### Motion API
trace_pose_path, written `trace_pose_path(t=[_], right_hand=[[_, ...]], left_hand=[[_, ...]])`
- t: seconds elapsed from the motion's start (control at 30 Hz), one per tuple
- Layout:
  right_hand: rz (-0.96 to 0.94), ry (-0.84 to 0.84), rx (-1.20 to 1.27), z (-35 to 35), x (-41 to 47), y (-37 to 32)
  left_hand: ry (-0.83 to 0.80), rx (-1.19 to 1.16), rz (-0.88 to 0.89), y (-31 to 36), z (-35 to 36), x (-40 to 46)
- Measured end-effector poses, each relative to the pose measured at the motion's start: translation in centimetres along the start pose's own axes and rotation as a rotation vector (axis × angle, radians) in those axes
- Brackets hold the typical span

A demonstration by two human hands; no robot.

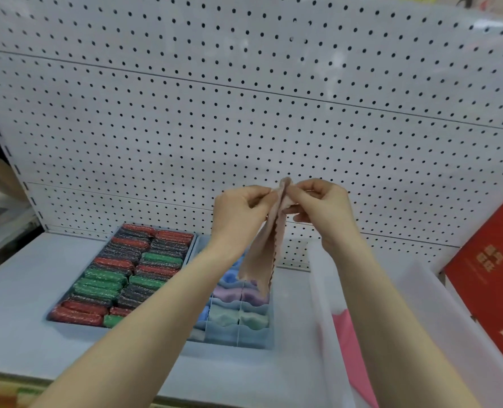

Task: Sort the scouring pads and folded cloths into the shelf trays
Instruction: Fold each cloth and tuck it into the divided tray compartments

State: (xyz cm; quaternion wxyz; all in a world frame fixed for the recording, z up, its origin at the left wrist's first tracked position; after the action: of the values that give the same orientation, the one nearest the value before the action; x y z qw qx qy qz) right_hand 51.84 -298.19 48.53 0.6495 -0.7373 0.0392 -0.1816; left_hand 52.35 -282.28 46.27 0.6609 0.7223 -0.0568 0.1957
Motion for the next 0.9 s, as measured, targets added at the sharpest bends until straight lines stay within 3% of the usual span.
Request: trace_pose_path(t=[0.2, 0.33, 0.47, 0.6, 0.7, 0.83, 0.9], right_hand=[[0.003, -0.08, 0.062, 0.6, -0.3, -0.7], [0.007, -0.225, 0.067, 0.4, -0.5, -0.2], [-0.071, -0.1, 0.033, -1.1, 0.4, 0.9], [0.006, -0.34, 0.06, 0.9, -0.3, 2.3], [0.019, -0.249, 0.16, 0.9, -0.1, 2.0], [0.047, -0.118, 0.215, -0.3, 0.9, 1.8], [0.037, -0.105, 0.191, -0.6, 1.1, 1.8]], left_hand=[[-0.044, 0.0, 0.053, 0.8, 0.1, -0.1], [0.061, 0.019, 0.043, 0.2, -1.0, 0.4], [-0.01, -0.057, 0.004, 0.0, -1.0, 0.7], [-0.135, -0.105, 0.039, 0.6, -0.4, 0.6], [-0.187, -0.089, -0.003, -1.1, -0.4, 0.0], [-0.252, 0.21, -0.082, -6.6, 0.0, -3.0], [-0.293, 0.152, -0.132, -8.3, 0.3, -4.4]])
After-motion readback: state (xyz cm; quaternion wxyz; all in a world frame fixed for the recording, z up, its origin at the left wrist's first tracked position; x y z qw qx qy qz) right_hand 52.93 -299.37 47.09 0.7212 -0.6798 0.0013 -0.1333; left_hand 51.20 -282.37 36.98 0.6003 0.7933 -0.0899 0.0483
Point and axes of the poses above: each hand's wrist, its own x-axis towards the middle knuckle, its own z-axis out of the palm, y = z × x, the point moved 6 cm from there along x, towards the middle knuckle, and after that the axes turned 9 degrees about y, right-handed, at the moved point
